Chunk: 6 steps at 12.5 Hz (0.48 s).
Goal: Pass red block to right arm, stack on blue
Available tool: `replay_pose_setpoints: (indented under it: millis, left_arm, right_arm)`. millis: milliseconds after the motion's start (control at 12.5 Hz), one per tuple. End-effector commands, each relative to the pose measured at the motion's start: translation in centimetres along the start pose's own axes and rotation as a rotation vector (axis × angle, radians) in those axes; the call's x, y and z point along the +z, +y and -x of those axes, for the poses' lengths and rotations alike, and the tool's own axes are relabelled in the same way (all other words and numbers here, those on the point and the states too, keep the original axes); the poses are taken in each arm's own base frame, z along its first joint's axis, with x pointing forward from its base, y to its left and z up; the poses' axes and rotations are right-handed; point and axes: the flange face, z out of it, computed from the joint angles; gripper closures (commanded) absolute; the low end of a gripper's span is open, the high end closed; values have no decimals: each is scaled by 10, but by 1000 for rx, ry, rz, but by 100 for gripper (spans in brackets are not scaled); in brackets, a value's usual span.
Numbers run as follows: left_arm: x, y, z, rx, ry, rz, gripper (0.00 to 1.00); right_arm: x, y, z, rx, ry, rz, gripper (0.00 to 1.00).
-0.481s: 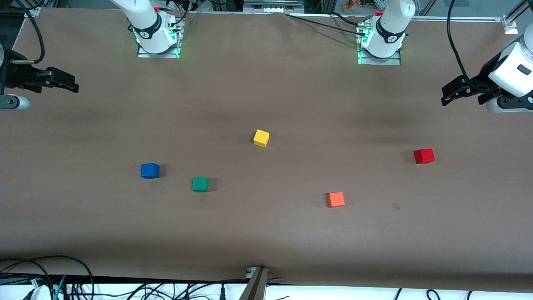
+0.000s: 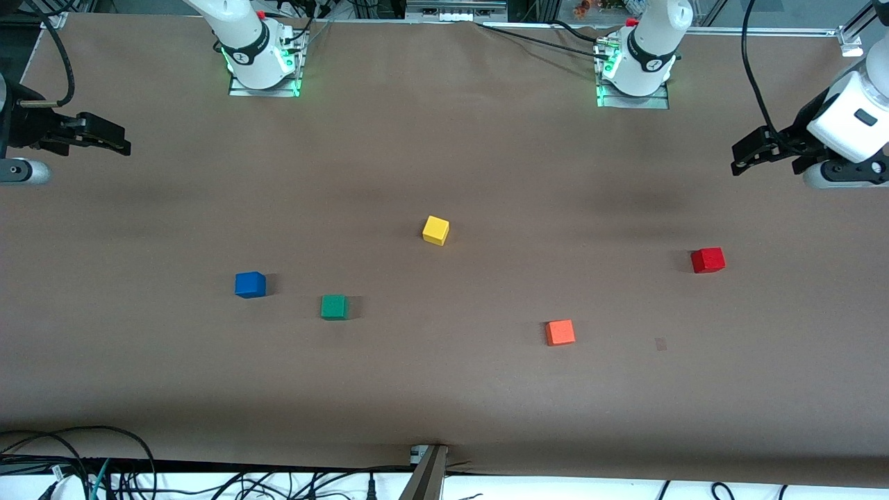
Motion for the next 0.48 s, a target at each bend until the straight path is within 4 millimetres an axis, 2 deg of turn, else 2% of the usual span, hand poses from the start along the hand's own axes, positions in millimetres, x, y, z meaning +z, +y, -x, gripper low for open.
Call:
replay_pose_setpoints:
  millis: [0,241,401]
  left_arm:
    - [5,-1,-1,5,-18,4,0]
    - [20,1,-6,4,-66,11,0]
    - [32,-9,-11,8,-103,-2,0]
  right_arm:
    - [-5,3,0,-8,9,11,0]
    - [-5,3,0,-6,6,11,0]
    - [-5,5,0,-4,8,7,0]
